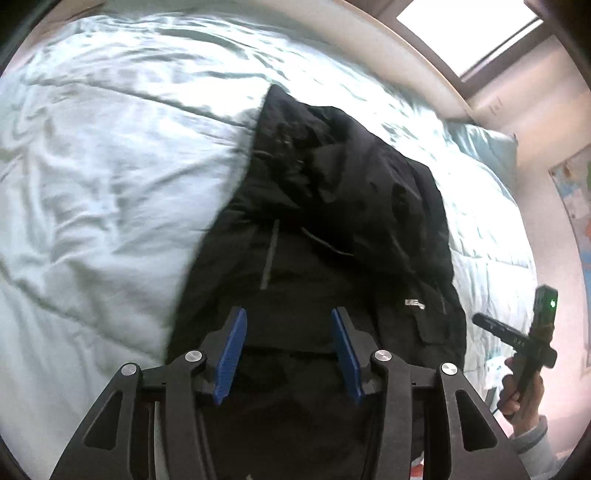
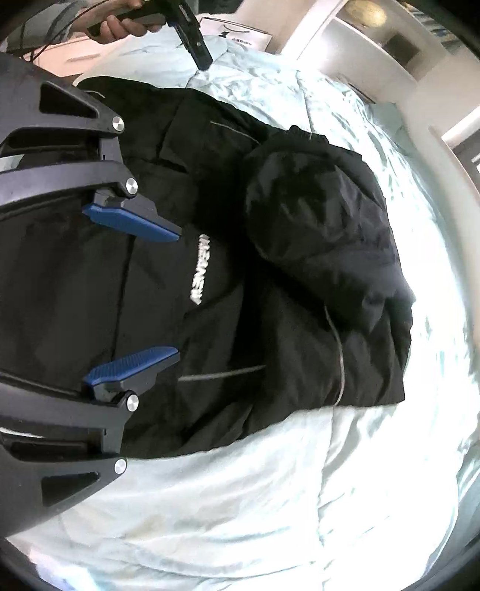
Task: Fold large clothes
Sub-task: 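Grasp the jacket hem edge with both grippers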
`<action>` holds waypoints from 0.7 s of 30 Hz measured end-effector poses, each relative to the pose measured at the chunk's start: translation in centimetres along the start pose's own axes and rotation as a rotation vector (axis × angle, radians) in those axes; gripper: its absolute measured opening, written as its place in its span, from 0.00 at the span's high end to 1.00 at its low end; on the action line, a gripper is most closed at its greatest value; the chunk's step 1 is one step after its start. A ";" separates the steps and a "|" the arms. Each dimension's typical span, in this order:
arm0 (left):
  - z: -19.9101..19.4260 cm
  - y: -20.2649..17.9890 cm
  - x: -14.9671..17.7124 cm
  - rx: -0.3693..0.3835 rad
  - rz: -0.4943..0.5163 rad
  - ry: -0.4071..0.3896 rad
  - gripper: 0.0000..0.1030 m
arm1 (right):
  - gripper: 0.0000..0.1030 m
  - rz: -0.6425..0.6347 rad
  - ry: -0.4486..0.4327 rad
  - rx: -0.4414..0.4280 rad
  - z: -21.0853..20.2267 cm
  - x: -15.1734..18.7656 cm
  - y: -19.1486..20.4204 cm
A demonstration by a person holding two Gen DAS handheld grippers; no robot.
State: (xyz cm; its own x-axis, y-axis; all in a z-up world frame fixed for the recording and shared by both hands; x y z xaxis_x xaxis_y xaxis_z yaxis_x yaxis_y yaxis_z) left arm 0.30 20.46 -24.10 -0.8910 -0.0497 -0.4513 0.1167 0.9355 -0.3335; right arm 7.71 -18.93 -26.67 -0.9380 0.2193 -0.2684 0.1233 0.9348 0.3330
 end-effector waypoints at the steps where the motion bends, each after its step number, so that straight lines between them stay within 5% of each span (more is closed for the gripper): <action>1: -0.5 0.5 0.6 -0.022 -0.014 0.005 0.51 | 0.39 0.007 0.000 0.005 -0.1 0.2 -0.2; 11: -1.7 4.2 9.0 -0.108 -0.103 0.141 0.49 | 0.39 0.019 0.058 0.084 -1.0 4.3 -3.6; 20: 1.2 3.2 16.3 -0.021 -0.140 0.287 0.50 | 0.39 0.099 0.115 0.172 -2.1 8.2 -8.8; 21: 1.2 2.6 16.1 -0.049 -0.110 0.278 0.60 | 0.39 0.107 0.118 0.181 -2.4 8.4 -9.4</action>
Point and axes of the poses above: each gripper's, at about its wrist camera, not at the fingertips, and z roughly the way its jaws point, y to its left, x to its underside, the point moved 6 cm from there along z, roughly the way its jaws point, and after that the axes turned 15 degrees about z, right-handed, at the moved point
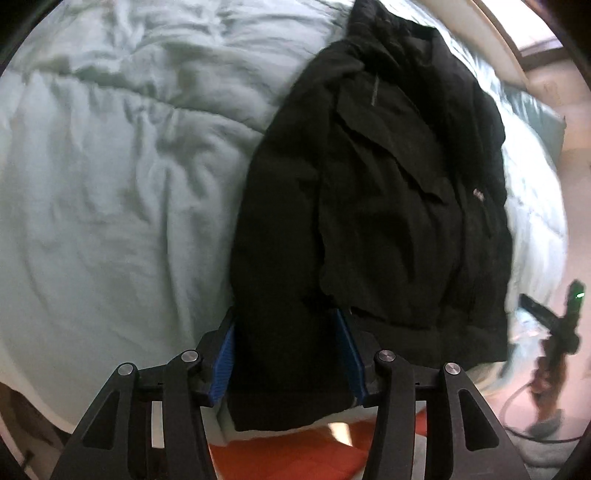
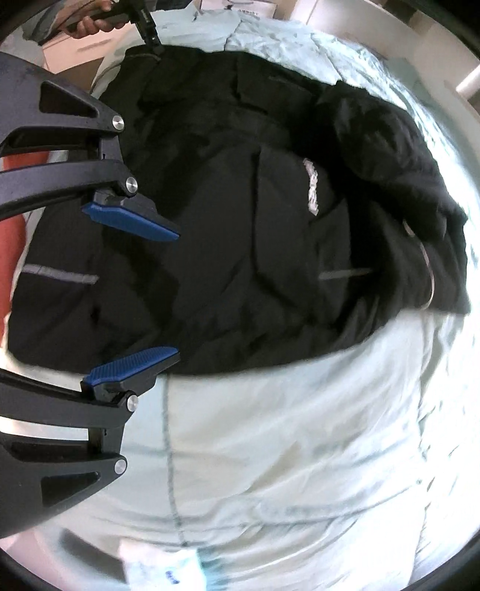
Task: Fold large clothes
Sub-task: 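Grasp the jacket hem edge with both grippers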
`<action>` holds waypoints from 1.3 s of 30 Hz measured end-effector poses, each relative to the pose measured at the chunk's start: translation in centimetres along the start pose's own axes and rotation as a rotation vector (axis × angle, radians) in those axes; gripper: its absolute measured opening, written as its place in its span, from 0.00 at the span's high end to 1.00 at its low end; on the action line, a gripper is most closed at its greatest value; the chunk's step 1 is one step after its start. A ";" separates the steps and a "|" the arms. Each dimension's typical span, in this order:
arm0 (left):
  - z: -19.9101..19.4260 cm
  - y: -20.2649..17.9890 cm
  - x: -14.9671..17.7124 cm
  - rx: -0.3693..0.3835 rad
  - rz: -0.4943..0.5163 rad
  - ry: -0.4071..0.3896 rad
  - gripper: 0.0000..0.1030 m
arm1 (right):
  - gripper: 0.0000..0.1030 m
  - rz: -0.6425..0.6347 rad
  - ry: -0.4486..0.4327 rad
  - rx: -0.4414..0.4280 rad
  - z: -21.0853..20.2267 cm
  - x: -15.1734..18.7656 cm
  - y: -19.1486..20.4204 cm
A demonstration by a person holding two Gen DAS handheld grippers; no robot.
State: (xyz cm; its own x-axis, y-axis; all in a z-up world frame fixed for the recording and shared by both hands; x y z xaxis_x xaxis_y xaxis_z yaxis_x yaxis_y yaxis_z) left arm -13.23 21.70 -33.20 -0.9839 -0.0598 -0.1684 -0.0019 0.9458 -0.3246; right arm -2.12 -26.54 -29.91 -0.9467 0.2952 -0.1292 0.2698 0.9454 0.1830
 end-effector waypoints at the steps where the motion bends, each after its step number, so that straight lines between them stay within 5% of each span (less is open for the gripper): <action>1: -0.2 -0.6 -0.1 -0.006 0.024 -0.015 0.73 | 0.39 0.007 0.004 0.005 -0.1 0.2 -0.6; 5: -2.4 -2.9 -1.5 0.039 0.080 -0.114 0.73 | 0.38 0.061 0.044 0.039 0.3 1.5 -4.2; 10: -0.6 -2.2 -1.5 0.047 0.044 -0.046 0.65 | 0.38 0.186 0.172 -0.087 2.2 4.3 -6.0; 13: 0.7 -1.7 -0.7 0.072 -0.002 -0.019 0.55 | 0.38 0.213 0.203 -0.092 3.0 5.8 -6.3; 15: 1.3 -1.8 -0.2 0.067 -0.004 -0.006 0.55 | 0.60 0.202 0.206 -0.114 2.8 6.5 -5.8; 18: -0.1 -2.7 -0.5 0.069 0.039 -0.058 0.68 | 0.69 0.118 0.137 -0.054 0.8 6.4 -4.8; 20: -2.2 -3.6 -1.1 0.133 0.056 -0.124 0.72 | 0.77 0.097 0.124 -0.113 -0.7 6.3 -3.8; 22: -3.4 -4.4 -1.7 0.204 0.064 -0.152 0.72 | 0.77 0.071 0.134 -0.142 -1.3 6.3 -2.8; 26: -1.0 -4.4 -1.6 0.178 0.073 -0.075 0.69 | 0.70 0.105 0.207 -0.172 0.8 6.4 -2.3; 28: 0.5 -4.2 -1.2 0.189 0.037 -0.042 0.58 | 0.68 0.125 0.232 -0.183 2.0 6.5 -2.4; 33: 2.8 -3.5 0.1 0.195 -0.024 -0.014 0.56 | 0.58 0.180 0.281 -0.239 3.4 6.6 -2.0; 35: 1.9 -3.7 -0.3 0.199 -0.029 -0.049 0.65 | 0.61 0.149 0.262 -0.233 2.6 6.5 -1.3; 36: 1.4 -3.8 -0.6 0.205 -0.029 -0.068 0.75 | 0.78 0.127 0.242 -0.226 2.0 6.2 -1.0; 39: -0.9 -4.1 -2.3 0.226 -0.035 -0.147 0.81 | 0.83 0.097 0.171 -0.229 0.2 4.6 0.0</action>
Point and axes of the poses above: each gripper's, at about its wrist camera, not at the fingertips, and z roughly the way its jaws point, y to its left, x to its underside, the point moved 6 cm from there along z, roughly the way its jaws point, and after that the axes turned 15 degrees about z, right-handed, at the moved point
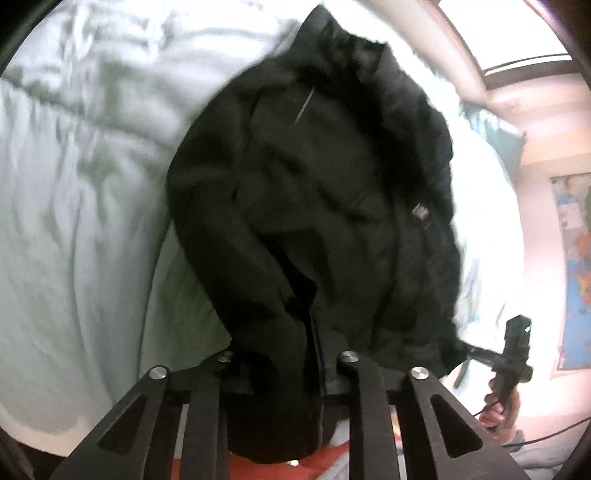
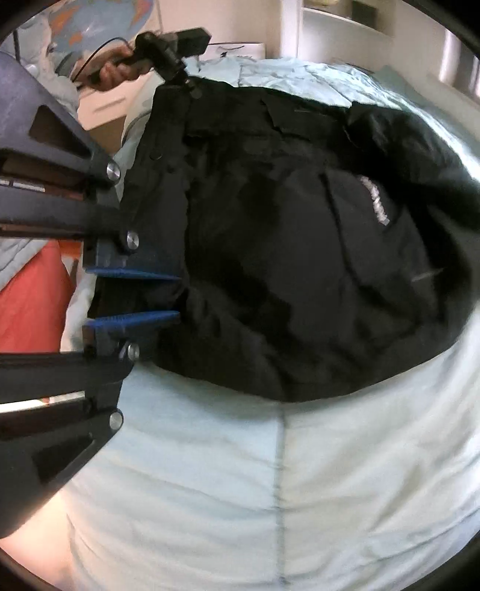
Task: Fold large clothes
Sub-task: 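Grasp the jacket hem edge with both grippers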
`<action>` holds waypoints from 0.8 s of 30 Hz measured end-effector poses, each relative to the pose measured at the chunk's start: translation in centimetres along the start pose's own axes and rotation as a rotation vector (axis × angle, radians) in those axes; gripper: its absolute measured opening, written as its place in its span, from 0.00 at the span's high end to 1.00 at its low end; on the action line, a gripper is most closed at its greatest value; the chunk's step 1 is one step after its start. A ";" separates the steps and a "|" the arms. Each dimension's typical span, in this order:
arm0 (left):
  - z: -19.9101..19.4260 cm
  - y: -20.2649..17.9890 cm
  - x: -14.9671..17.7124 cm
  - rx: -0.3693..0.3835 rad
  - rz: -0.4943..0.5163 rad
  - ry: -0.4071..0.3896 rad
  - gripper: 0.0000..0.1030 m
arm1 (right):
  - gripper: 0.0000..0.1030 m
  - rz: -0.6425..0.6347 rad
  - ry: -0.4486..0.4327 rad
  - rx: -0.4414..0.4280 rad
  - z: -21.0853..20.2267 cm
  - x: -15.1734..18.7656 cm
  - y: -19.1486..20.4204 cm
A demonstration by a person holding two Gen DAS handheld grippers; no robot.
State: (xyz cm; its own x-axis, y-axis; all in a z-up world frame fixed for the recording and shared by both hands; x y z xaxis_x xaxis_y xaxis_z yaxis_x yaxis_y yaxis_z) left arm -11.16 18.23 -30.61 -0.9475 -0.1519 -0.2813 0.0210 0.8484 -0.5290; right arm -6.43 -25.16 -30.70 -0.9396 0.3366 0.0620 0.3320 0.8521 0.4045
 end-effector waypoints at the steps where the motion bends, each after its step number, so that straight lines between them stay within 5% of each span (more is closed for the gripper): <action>1: -0.7 -0.3 -0.7 0.012 -0.001 -0.027 0.82 | 0.84 -0.006 -0.025 -0.012 -0.9 -0.6 0.4; 7: -3.9 -3.4 -6.7 0.047 0.059 -0.151 0.82 | 0.90 -0.050 -0.123 -0.100 -5.7 -5.1 2.7; 10: -3.7 -3.7 -8.2 0.047 0.097 -0.131 0.82 | 0.89 -0.080 -0.088 -0.023 -5.0 -6.1 2.5; 11: -3.3 -3.7 -8.4 0.048 0.104 -0.112 0.82 | 0.85 -0.074 -0.061 0.012 -4.4 -6.0 1.9; 14: -1.9 -3.8 -8.2 0.049 0.115 -0.058 0.82 | 0.46 -0.038 -0.031 0.097 -3.6 -4.9 -1.1; 15: -1.5 -3.8 -8.0 0.047 0.116 -0.047 0.82 | 0.40 -0.007 -0.028 0.104 -3.3 -4.2 -2.4; 22: -0.3 -3.1 -7.0 0.059 0.098 0.000 0.82 | 0.41 0.113 0.066 0.093 -0.5 0.2 -7.3; 24: 0.3 -3.3 -6.8 0.046 0.111 0.022 0.82 | 0.59 0.125 0.099 0.081 0.6 1.0 -7.3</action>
Point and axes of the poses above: each gripper's, at about its wrist camera, not at the fingertips, and z roughly the way its jaws point, y to its left, x to its underside, the point moved 6 cm from there along z, roughly the way its jaws point, and after that the axes turned 15 degrees about z, right-handed, at the moved point
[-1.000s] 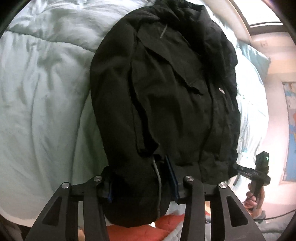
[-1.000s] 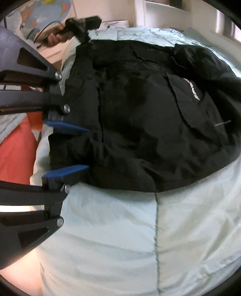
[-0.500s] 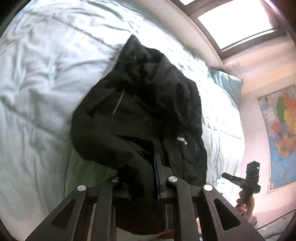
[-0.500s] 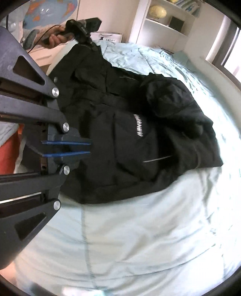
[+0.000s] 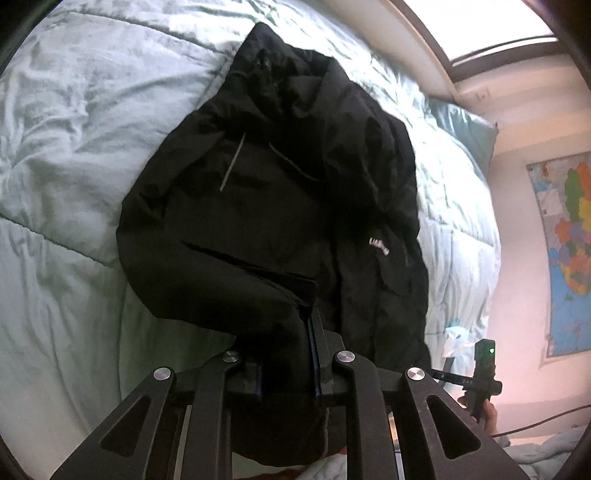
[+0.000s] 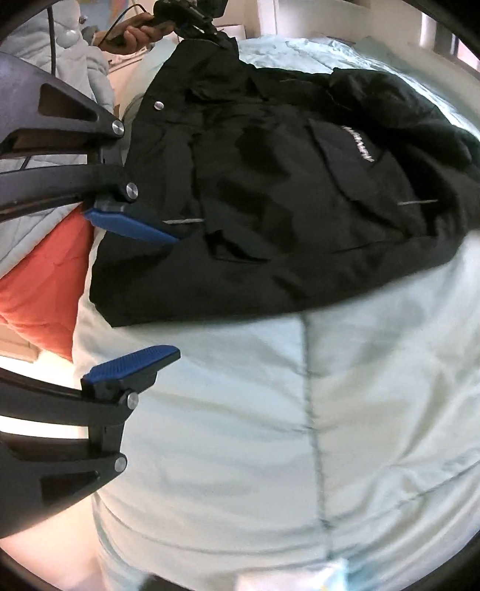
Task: Fold large clothes
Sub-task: 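Grasp the jacket hem edge with both grippers, then lift the held hem and fold it over toward the collar with both grippers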
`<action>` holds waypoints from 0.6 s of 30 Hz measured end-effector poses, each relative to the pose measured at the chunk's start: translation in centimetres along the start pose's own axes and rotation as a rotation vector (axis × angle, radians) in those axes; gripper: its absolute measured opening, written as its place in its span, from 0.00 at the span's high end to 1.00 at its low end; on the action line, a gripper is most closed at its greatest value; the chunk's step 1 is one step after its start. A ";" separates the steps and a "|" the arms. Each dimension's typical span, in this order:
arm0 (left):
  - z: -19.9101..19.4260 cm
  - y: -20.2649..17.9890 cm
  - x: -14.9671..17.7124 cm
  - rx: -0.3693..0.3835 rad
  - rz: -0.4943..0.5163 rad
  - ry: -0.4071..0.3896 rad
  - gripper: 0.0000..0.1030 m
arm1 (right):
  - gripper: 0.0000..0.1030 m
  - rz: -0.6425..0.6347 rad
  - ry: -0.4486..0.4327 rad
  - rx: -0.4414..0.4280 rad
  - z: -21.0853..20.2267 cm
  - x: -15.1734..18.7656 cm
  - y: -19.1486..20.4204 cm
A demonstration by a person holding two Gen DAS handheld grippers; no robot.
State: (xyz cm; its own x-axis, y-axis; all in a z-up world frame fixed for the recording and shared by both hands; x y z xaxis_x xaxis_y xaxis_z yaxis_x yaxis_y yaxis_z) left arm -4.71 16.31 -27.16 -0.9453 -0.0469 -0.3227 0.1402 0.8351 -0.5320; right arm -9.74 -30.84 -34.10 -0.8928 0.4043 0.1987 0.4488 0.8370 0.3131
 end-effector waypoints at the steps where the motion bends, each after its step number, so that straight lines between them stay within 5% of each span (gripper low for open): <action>1: 0.2 -0.2 0.1 -0.006 0.007 0.007 0.82 | 0.66 -0.007 0.021 -0.004 0.6 0.6 0.4; 5: 0.5 -0.6 0.6 -0.038 0.044 0.037 0.82 | 0.74 -0.113 -0.059 0.014 -1.1 1.8 3.0; 9: 1.3 0.1 1.6 -0.040 0.040 0.081 0.79 | 0.60 -0.049 0.013 0.000 0.3 1.4 2.7; 14: 2.7 1.9 4.0 -0.039 -0.031 0.144 0.66 | 0.59 0.031 0.073 -0.073 2.6 1.1 1.5; 16: 3.2 2.4 4.9 -0.063 -0.046 0.163 0.67 | 0.69 0.041 0.056 -0.084 2.4 0.8 1.5; 17: 3.1 2.5 5.1 -0.075 -0.048 0.148 0.67 | 0.84 0.029 0.045 -0.092 1.9 0.6 1.6; 18: 2.7 2.5 4.9 -0.072 -0.056 0.120 0.80 | 0.85 0.011 0.021 -0.116 0.9 0.6 2.1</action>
State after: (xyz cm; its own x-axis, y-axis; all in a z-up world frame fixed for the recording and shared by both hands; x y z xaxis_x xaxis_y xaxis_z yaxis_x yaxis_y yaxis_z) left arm -8.22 16.72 -32.17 -0.9802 -0.0324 -0.1953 0.0684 0.8704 -0.4876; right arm -9.33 -28.54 -34.16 -0.8871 0.4049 0.2216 0.4616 0.7837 0.4157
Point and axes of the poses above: each gripper's, at about its wrist camera, not at the fingertips, and z roughly the way its jaws point, y to its left, x to its underside, the point moved 6 cm from there along z, roughly the way its jaws point, and after that the axes turned 15 degrees about z, right-handed, at the moved point
